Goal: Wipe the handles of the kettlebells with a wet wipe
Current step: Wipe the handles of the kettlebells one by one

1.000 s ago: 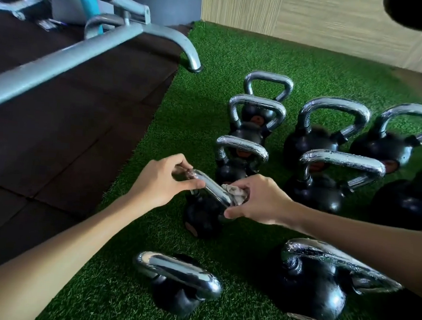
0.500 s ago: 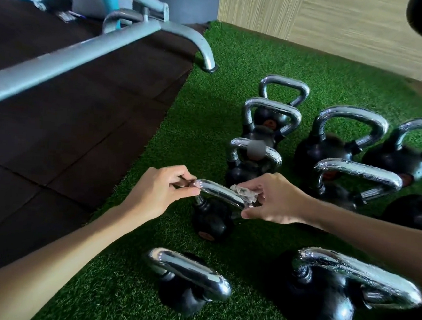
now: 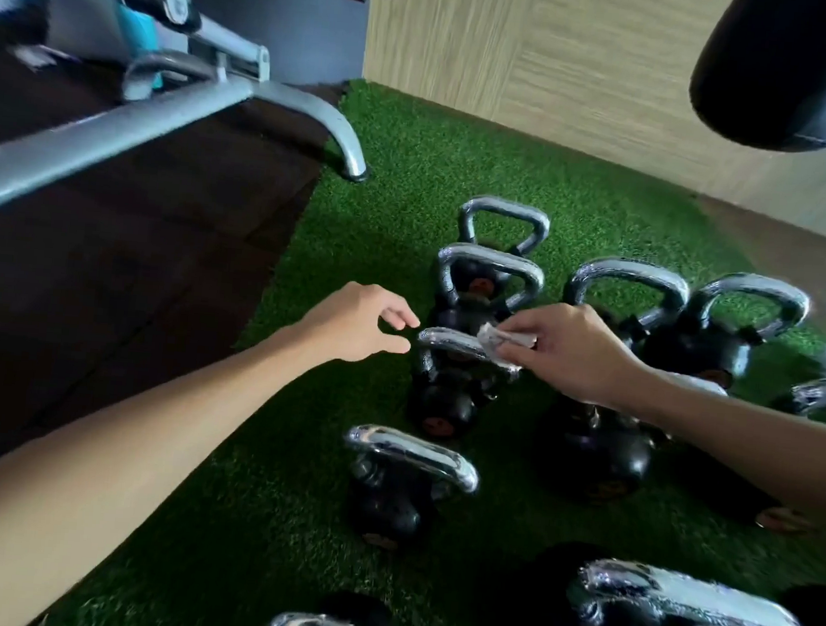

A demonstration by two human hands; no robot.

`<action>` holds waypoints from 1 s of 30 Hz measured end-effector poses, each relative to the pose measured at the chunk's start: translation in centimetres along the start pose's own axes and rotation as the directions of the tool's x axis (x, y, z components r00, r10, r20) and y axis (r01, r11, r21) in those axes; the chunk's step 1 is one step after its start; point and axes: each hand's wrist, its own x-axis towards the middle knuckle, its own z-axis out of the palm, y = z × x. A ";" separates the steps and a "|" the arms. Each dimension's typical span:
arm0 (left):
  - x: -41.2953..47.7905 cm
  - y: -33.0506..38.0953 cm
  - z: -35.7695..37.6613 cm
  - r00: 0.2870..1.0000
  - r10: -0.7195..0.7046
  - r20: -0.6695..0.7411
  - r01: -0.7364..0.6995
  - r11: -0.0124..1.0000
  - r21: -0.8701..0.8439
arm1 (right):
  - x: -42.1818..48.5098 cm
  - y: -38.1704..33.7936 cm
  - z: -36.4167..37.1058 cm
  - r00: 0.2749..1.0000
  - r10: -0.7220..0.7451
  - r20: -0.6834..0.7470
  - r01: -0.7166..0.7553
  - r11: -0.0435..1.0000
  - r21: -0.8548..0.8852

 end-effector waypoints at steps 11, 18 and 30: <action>6.3 3.1 0.4 0.984 0.136 0.115 -0.155 0.973 0.173 | 3.7 1.8 -0.9 0.998 0.052 0.042 -0.043 0.979 -0.198; 7.9 3.7 -0.3 0.972 0.042 0.231 -0.104 0.959 0.263 | 4.6 3.2 1.4 0.997 -0.042 0.062 0.046 0.996 -0.072; 7.0 7.4 -0.1 0.975 -0.074 0.208 0.016 0.963 0.268 | 4.8 3.8 4.3 0.959 -0.279 0.055 0.284 0.952 -0.118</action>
